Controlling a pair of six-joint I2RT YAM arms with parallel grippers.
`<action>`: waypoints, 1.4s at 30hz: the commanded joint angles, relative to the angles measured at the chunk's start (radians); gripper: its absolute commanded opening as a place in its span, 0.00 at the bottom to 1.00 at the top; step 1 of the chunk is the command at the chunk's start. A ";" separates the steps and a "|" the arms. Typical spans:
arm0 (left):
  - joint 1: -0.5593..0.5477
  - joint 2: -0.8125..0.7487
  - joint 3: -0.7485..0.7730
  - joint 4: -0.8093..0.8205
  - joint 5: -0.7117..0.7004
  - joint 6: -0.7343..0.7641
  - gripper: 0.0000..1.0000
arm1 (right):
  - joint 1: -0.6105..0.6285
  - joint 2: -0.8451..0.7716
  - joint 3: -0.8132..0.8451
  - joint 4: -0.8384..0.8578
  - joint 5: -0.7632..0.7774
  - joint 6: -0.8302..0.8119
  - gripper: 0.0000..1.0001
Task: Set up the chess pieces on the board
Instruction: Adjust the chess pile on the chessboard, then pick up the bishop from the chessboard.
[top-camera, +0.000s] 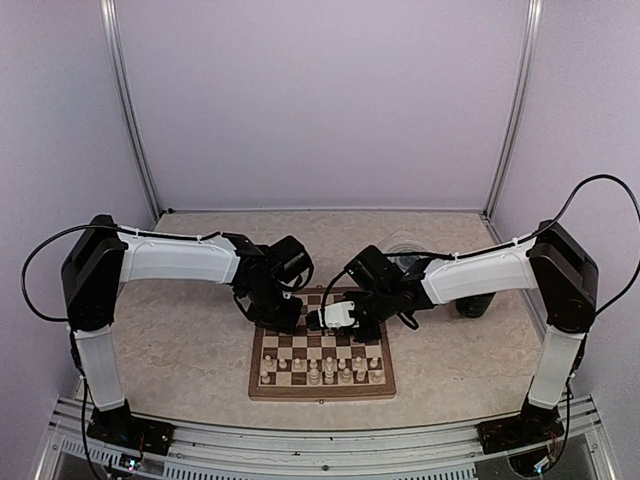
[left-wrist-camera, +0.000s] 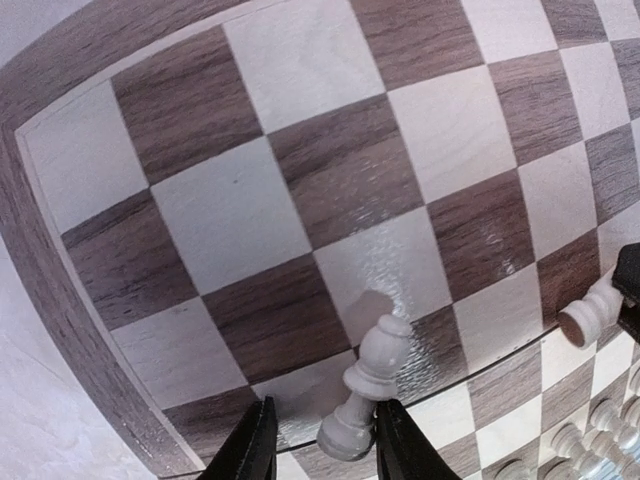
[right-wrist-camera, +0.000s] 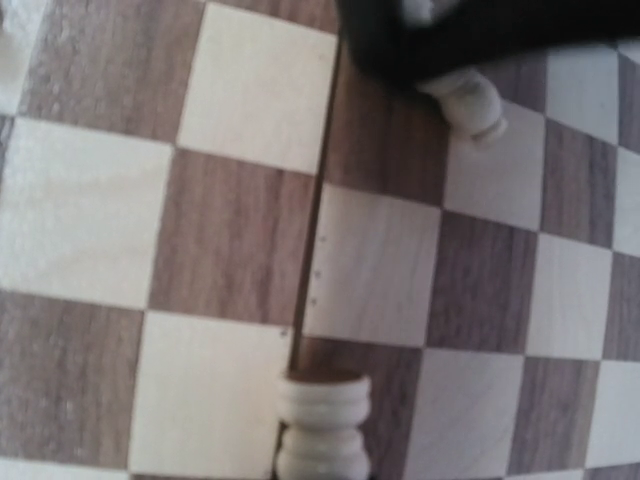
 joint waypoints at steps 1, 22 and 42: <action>-0.001 -0.012 -0.056 -0.080 -0.036 0.002 0.34 | -0.009 0.008 0.000 -0.057 -0.012 0.013 0.17; -0.028 0.066 -0.039 0.020 0.006 0.138 0.17 | -0.119 -0.058 0.150 -0.229 -0.311 0.131 0.27; 0.002 -0.215 -0.267 0.385 0.082 0.214 0.12 | -0.256 0.225 0.495 -0.371 -0.853 0.540 0.40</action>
